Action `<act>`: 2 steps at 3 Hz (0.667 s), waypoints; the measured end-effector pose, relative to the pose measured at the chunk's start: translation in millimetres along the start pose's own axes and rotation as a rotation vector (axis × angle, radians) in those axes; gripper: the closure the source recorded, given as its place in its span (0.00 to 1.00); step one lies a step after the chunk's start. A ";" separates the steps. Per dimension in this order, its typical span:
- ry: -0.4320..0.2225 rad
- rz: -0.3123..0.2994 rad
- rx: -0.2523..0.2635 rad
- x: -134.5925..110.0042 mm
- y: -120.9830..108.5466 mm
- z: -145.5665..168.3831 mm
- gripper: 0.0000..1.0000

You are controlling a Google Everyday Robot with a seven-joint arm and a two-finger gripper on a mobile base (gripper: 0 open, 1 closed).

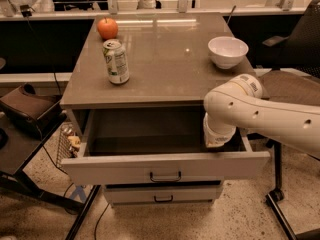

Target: Open top drawer

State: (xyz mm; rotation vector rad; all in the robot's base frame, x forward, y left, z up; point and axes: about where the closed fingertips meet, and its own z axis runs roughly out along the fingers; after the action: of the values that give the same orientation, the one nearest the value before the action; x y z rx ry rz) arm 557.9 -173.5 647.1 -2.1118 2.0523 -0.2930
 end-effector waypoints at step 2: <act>-0.028 0.056 -0.072 10.7 53.6 -6.9 1.00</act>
Offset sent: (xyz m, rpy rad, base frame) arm -0.2123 -0.0682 0.0129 0.1315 0.2675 -0.1843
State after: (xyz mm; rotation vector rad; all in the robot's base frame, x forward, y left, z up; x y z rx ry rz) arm 504.7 -185.7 639.7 -2.0813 2.1324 -0.1829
